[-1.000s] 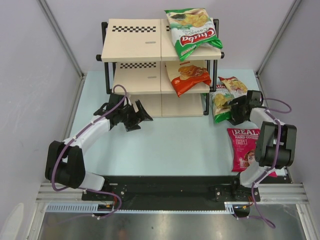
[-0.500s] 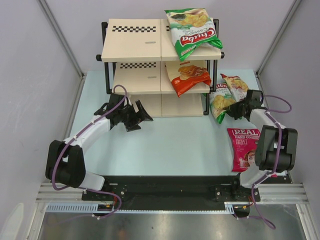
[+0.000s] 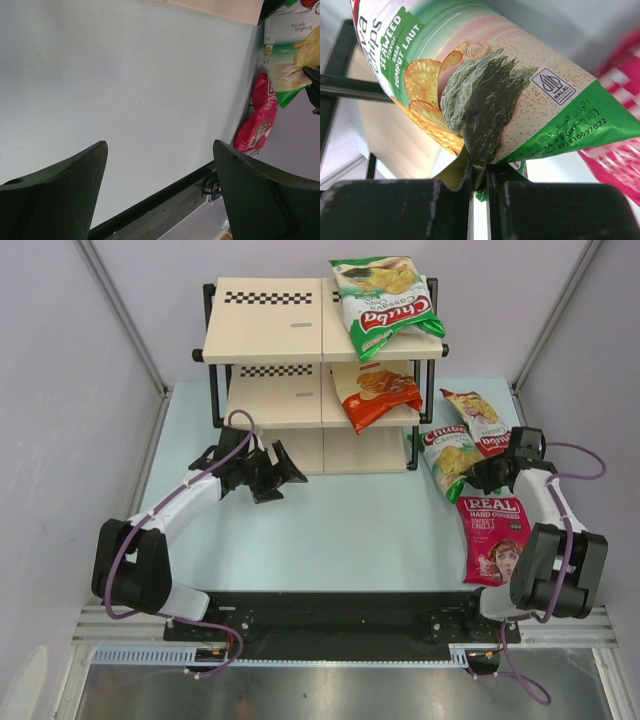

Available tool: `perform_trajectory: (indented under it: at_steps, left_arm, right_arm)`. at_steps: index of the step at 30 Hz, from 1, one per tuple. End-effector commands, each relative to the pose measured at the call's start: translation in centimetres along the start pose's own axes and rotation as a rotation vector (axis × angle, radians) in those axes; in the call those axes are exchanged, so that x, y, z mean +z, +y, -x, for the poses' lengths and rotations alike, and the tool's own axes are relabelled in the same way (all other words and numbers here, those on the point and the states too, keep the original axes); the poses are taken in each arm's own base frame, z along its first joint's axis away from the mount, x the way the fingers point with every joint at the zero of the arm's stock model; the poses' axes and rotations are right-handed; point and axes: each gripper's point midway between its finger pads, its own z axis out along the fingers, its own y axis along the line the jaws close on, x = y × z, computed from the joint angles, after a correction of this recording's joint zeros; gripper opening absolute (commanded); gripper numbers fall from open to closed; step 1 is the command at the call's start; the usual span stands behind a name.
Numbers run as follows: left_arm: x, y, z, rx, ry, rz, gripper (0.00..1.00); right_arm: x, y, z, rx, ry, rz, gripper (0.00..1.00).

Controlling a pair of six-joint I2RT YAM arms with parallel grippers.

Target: Place and organize the chips bags onto the shelf

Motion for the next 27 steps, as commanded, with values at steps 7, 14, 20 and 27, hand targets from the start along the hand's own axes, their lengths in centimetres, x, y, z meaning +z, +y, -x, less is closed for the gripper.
perform_trajectory:
  at_steps: [7,14,20,27]
  left_arm:
    - [1.2,-1.8,-1.3,0.015,0.030,-0.108,0.91]
    - [2.7,-1.8,-4.6,-0.051,0.155,-0.145,0.92]
    - [2.5,-3.3,-6.4,-0.040,0.241,-0.223,0.93]
    - [2.5,-4.1,-8.1,-0.030,0.309,-0.276,0.94]
  right_arm:
    - [-6.6,-5.1,-3.8,-0.139,0.088,-0.136,0.00]
    - [-10.1,-2.6,-8.8,-0.234,0.213,0.023,0.00]
    - [-12.3,-1.3,-12.5,-0.238,0.306,0.090,0.00]
    - [-15.1,-1.7,-15.8,-0.262,0.349,0.114,0.00]
